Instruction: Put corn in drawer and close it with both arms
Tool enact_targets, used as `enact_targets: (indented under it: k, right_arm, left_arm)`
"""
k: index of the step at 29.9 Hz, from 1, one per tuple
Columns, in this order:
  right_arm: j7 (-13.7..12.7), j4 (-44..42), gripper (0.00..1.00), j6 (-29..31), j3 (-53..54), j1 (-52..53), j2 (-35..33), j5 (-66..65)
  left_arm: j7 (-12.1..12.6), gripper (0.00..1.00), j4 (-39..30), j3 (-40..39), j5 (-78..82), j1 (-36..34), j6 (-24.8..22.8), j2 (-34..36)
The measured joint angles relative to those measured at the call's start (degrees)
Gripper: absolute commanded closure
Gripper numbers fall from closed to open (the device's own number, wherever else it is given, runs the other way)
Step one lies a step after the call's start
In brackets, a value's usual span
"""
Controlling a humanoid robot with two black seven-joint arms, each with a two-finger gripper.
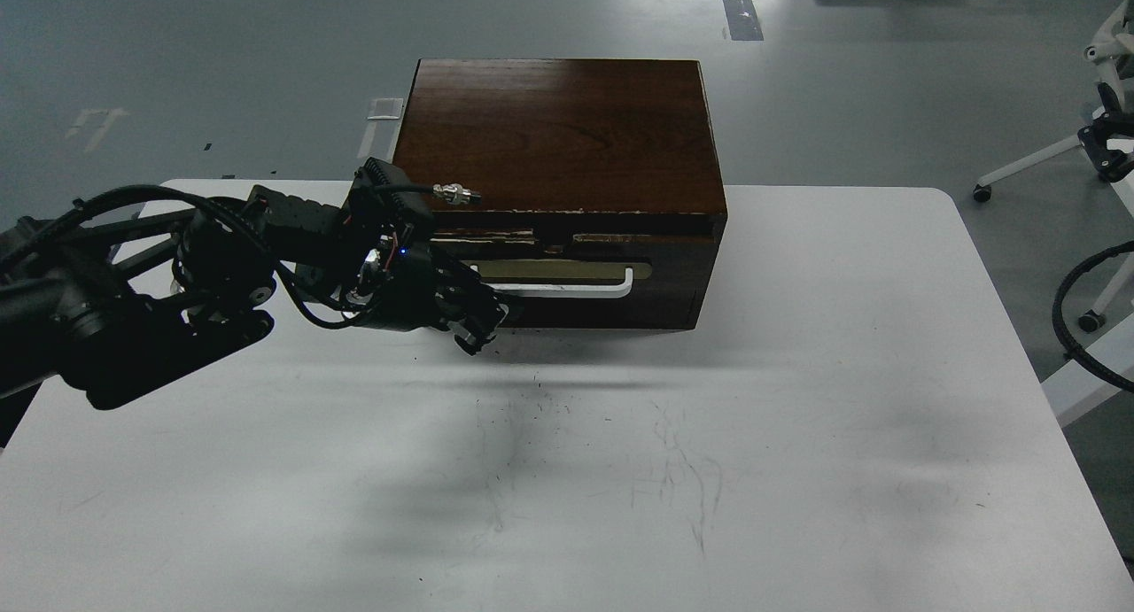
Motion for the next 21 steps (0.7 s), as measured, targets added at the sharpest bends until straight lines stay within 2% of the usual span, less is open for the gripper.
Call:
enact_targets:
  k: [8, 21]
  right_arm:
    - [0.0, -0.1, 0.00, 0.0, 0.0, 0.2, 0.0, 0.0]
    - [0.0, -0.1, 0.00, 0.0, -0.3, -0.2, 0.1, 0.0]
  left_arm:
    - [-0.1, 1.00, 2.7, 0.0, -0.1, -0.2, 0.0, -1.6]
    - [-0.1, 1.00, 1.7, 0.1, -0.8, -0.3, 0.0, -1.6]
